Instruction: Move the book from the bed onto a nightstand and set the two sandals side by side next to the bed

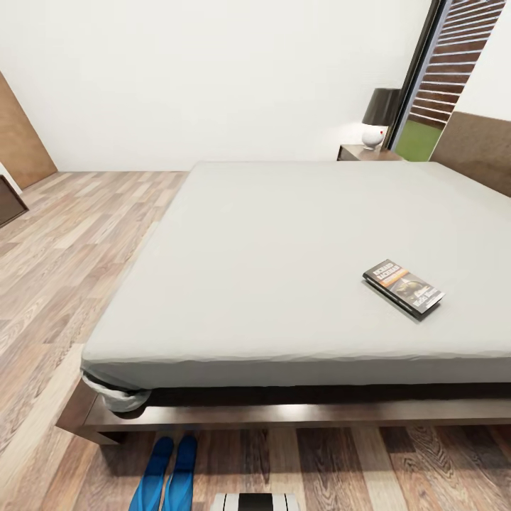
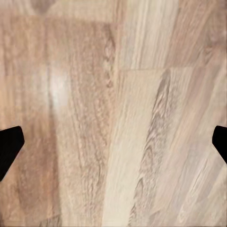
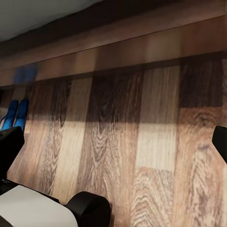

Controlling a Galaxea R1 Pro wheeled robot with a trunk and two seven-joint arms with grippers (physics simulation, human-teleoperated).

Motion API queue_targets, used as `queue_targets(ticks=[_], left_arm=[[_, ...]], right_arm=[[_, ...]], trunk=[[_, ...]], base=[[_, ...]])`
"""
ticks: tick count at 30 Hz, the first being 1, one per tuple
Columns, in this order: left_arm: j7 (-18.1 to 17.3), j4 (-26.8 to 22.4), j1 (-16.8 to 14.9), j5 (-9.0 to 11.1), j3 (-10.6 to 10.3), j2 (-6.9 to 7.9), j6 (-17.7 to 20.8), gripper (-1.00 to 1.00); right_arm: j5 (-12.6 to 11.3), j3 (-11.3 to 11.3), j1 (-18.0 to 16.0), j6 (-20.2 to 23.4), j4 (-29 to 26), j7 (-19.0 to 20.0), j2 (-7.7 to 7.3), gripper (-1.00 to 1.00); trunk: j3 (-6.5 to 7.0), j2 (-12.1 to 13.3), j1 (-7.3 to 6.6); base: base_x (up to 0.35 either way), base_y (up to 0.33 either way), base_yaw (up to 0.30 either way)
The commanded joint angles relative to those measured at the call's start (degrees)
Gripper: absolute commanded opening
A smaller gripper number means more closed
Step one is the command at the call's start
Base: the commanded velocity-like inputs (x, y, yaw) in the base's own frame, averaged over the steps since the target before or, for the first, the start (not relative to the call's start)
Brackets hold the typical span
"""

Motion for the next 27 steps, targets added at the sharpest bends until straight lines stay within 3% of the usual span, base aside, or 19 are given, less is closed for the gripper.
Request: queue_targets(ticks=[1,6,10,12,14,18,27], left_arm=[[-0.1,0.0,0.1,-0.4,0.3,0.8,-0.3,1.0],[-0.1,0.2,0.7,-0.3,0.4,4.06,-0.4,1.0],[0.0,0.3,1.7,-0.2,0.5,5.55,-0.3,1.0],[0.0,0.3,2.4,1.0,0.6,7.32,-0.3,1.0],[0.0,0.3,2.6,1.9,0.6,7.91,-0.3,1.0],[0.0,0.3,3.0,8.0,0.6,10.14,-0.3,1.0],[-0.1,0.3,4.3,27.5,0.6,13.76,-0.3,1.0]], right_arm=[[0.3,-0.2,-0.1,0.6,0.0,0.3,0.01,1.0],[0.3,-0.3,-0.1,0.6,0.0,0.3,-0.01,1.0],[0.3,-0.3,-0.1,0.6,0.0,0.3,-0.01,1.0],[0.3,-0.3,-0.1,0.6,0.0,0.3,-0.01,1.0],[0.3,-0.3,-0.1,0.6,0.0,0.3,0.0,1.0],[0.3,-0.4,-0.1,0.6,0.0,0.3,0.04,1.0],[0.3,-0.4,-0.1,0.6,0.0,0.3,0.07,1.0]], trunk=[[-0.04,0.0,-0.01],[-0.04,0.0,-0.01],[-0.04,0.0,-0.01],[-0.04,0.0,-0.01],[-0.04,0.0,-0.01],[-0.04,0.0,-0.01],[-0.04,0.0,-0.01]], base=[[0.0,0.0,0.0],[0.0,0.0,0.0],[0.0,0.0,0.0],[0.0,0.0,0.0],[0.0,0.0,0.0],[0.0,0.0,0.0],[0.0,0.0,0.0]])
